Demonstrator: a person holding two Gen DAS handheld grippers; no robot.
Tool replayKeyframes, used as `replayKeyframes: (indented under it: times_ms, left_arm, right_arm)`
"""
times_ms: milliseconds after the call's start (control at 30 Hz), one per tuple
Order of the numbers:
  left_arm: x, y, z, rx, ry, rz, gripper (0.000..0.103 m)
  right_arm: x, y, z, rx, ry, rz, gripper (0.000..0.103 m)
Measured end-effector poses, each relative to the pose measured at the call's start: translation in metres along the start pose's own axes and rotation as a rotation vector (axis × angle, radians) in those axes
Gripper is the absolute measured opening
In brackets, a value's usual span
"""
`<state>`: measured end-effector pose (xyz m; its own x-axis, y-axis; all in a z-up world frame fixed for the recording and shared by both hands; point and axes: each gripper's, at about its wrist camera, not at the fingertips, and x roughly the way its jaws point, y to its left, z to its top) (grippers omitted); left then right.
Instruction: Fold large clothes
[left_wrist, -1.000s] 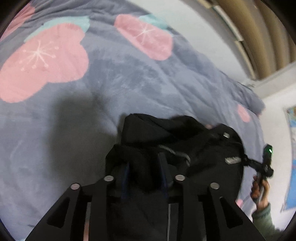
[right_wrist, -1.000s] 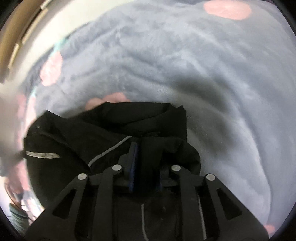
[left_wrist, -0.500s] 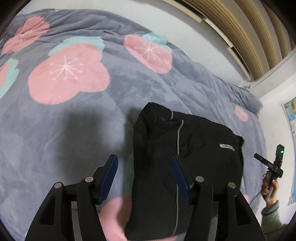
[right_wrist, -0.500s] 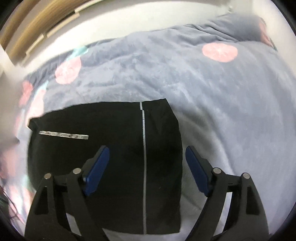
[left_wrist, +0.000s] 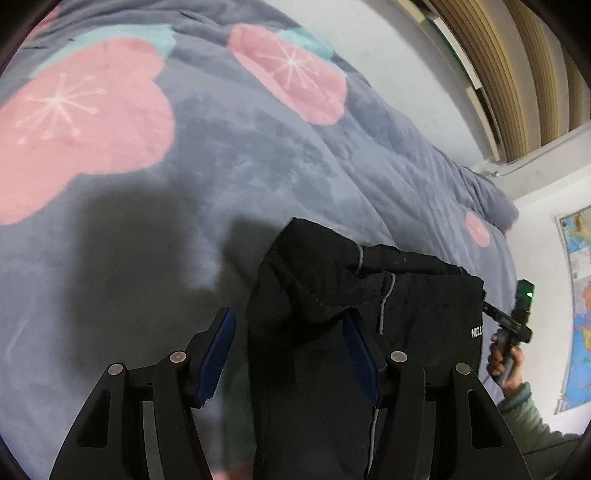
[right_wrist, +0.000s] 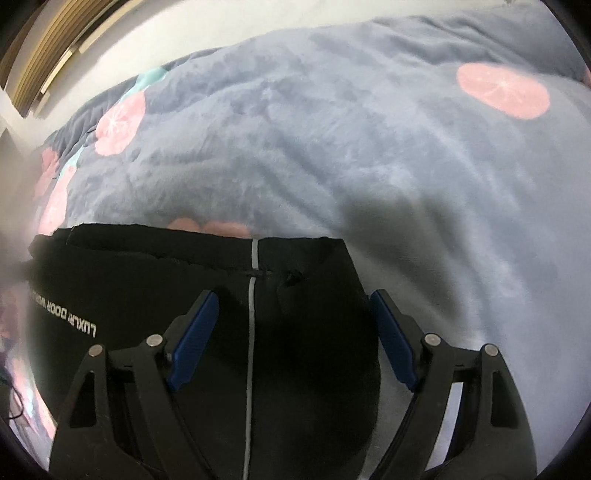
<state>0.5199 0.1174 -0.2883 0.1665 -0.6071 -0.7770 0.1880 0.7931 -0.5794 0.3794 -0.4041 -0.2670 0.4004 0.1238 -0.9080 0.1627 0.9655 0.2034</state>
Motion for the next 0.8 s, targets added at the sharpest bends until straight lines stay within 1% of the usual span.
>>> replayKeyframes:
  times_ms: [33,67,100,133,167,200,233,267,300,367,400,433,500,567,600,667,733,767,800]
  left_arm:
    - [0.002,0.002,0.001,-0.007,-0.001,-0.024,0.061]
    - [0.004,0.002,0.002,-0.014,-0.012,-0.032,0.056]
    - [0.004,-0.001,0.001,-0.006,-0.030,-0.014,0.031]
    - [0.002,-0.003,0.001,-0.004,-0.043,-0.004,0.018]
    - [-0.002,-0.005,-0.001,-0.007,-0.067,-0.005,0.017]
    - [-0.009,-0.007,-0.004,-0.006,-0.100,-0.012,0.013]
    - [-0.020,-0.011,-0.008,-0.002,-0.136,-0.021,0.012]
    - [-0.035,-0.017,-0.011,0.002,-0.178,-0.031,0.012]
    - [-0.048,-0.021,-0.012,0.001,-0.204,-0.044,0.012]
    - [-0.068,-0.031,-0.009,0.011,-0.241,-0.075,0.012]
    - [-0.074,-0.036,-0.005,0.023,-0.252,-0.077,0.012]
    - [-0.078,-0.042,0.002,0.038,-0.262,-0.070,0.012]
    - [-0.074,-0.051,0.020,0.044,-0.288,-0.021,0.012]
    - [-0.056,-0.047,0.032,0.019,-0.278,0.037,0.012]
    - [-0.039,-0.041,0.037,-0.005,-0.254,0.084,0.012]
    - [-0.008,-0.025,0.039,-0.047,-0.200,0.147,0.012]
    - [0.022,-0.009,0.035,-0.082,-0.145,0.177,0.013]
    - [0.031,-0.004,0.034,-0.092,-0.128,0.182,0.014]
    - [0.040,0.001,0.032,-0.098,-0.115,0.188,0.019]
  right_arm:
    - [0.001,0.000,0.000,0.003,-0.003,0.009,0.048]
    - [0.001,0.001,-0.001,0.000,-0.002,0.001,0.018]
    - [0.000,0.003,-0.003,-0.010,-0.005,-0.028,0.019]
    - [-0.005,0.007,-0.005,-0.022,-0.031,-0.055,0.017]
    - [-0.014,0.011,-0.009,-0.036,-0.061,-0.090,0.015]
    - [-0.024,0.013,-0.012,-0.040,-0.084,-0.119,0.014]
    - [-0.031,0.013,-0.012,-0.039,-0.105,-0.138,0.014]
    - [-0.048,0.014,-0.013,-0.029,-0.141,-0.159,0.013]
    - [-0.060,0.013,-0.013,-0.020,-0.168,-0.170,0.012]
    - [-0.088,0.010,-0.004,-0.002,-0.233,-0.172,0.012]
    - [-0.095,0.011,0.003,-0.001,-0.252,-0.175,0.012]
    - [-0.097,0.013,0.011,-0.009,-0.261,-0.187,0.011]
    - [-0.086,0.018,0.026,-0.031,-0.264,-0.241,0.011]
    - [-0.066,0.016,0.037,-0.013,-0.238,-0.263,0.010]
    - [-0.050,0.013,0.042,-0.001,-0.212,-0.277,0.010]
    - [-0.013,0.008,0.046,0.012,-0.145,-0.312,0.010]
    - [0.031,0.003,0.044,0.009,-0.049,-0.326,0.010]
    - [0.043,0.002,0.041,0.004,-0.017,-0.326,0.010]
    - [0.059,0.001,0.038,-0.003,0.031,-0.319,0.011]
